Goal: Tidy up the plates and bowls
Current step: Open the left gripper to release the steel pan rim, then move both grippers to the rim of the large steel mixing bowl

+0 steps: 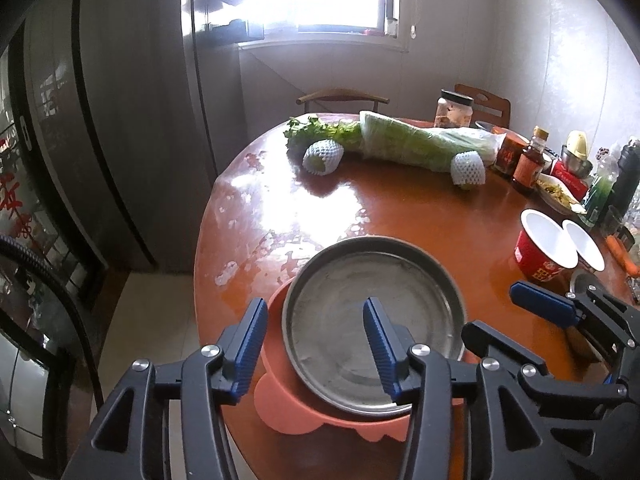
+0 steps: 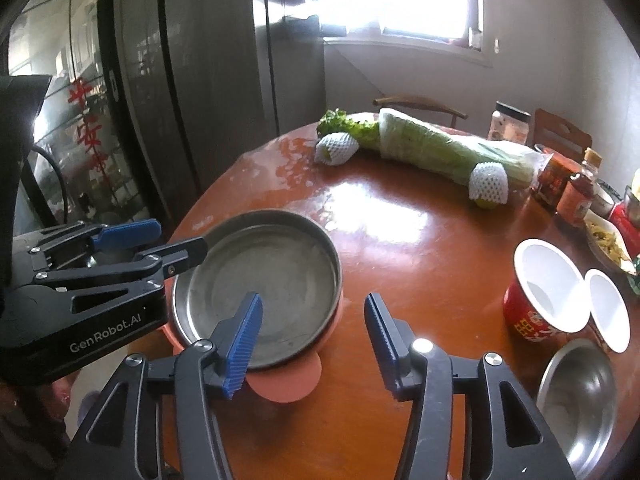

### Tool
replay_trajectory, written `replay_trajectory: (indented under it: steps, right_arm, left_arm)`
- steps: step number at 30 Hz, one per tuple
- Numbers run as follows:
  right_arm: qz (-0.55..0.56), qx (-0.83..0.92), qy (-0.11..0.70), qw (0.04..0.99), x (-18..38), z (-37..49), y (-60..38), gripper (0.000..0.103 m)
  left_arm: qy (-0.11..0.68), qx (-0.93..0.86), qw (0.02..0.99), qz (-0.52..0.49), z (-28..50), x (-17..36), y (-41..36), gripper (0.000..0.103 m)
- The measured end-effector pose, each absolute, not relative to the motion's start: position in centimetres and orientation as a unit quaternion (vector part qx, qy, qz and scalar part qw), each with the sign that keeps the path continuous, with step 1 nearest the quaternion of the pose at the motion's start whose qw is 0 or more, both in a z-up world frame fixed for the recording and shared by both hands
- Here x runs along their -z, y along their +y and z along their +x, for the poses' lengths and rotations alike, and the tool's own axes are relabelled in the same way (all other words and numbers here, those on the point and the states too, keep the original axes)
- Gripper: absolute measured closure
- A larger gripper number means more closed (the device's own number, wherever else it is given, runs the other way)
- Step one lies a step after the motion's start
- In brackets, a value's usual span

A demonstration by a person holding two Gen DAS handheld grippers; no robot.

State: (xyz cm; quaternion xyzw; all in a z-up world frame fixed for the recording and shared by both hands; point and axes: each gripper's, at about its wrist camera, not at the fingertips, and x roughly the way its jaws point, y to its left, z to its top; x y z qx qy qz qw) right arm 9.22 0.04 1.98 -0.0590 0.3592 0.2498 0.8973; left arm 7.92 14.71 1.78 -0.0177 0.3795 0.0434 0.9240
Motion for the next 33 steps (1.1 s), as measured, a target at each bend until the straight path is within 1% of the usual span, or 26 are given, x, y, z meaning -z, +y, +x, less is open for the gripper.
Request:
replay_trajectory:
  steps: [2, 7, 8, 12, 14, 28, 33]
  right_arm:
    - [-0.056, -0.250, 0.354, 0.899, -2.4, 9.0, -0.4, 0.043]
    - [-0.042, -0.248, 0.342, 0.905, -3.5, 8.2, -1.8, 0.040]
    - [-0.041, -0.247, 0.340, 0.906, -3.7, 8.0, -2.1, 0.038]
    - [-0.033, -0.238, 0.330, 0.913, -4.5, 7.4, -3.5, 0.034]
    - [-0.030, -0.231, 0.325, 0.916, -5.0, 7.3, -4.3, 0.030]
    - [-0.002, -0.185, 0.291, 0.939, -7.8, 4.9, -11.2, 0.027]
    - [0.005, -0.166, 0.278, 0.946, -8.6, 4.0, -14.0, 0.027]
  left_arm:
    - [0.376, -0.045, 0.925, -0.016, 7.7, -2.2, 14.4, 0.053]
    - [0.365, -0.052, 0.930, -0.008, 7.2, -3.3, 13.4, 0.052]
    - [0.361, -0.052, 0.931, -0.004, 7.0, -3.6, 13.1, 0.052]
    - [0.354, -0.044, 0.934, 0.000, 6.6, -4.5, 11.9, 0.045]
    - [0.350, -0.041, 0.936, 0.002, 6.4, -4.9, 11.1, 0.045]
    - [0.334, -0.001, 0.942, 0.025, 5.6, -7.4, 4.7, 0.043]
    - [0.330, 0.014, 0.944, 0.022, 5.4, -8.2, 2.6, 0.039]
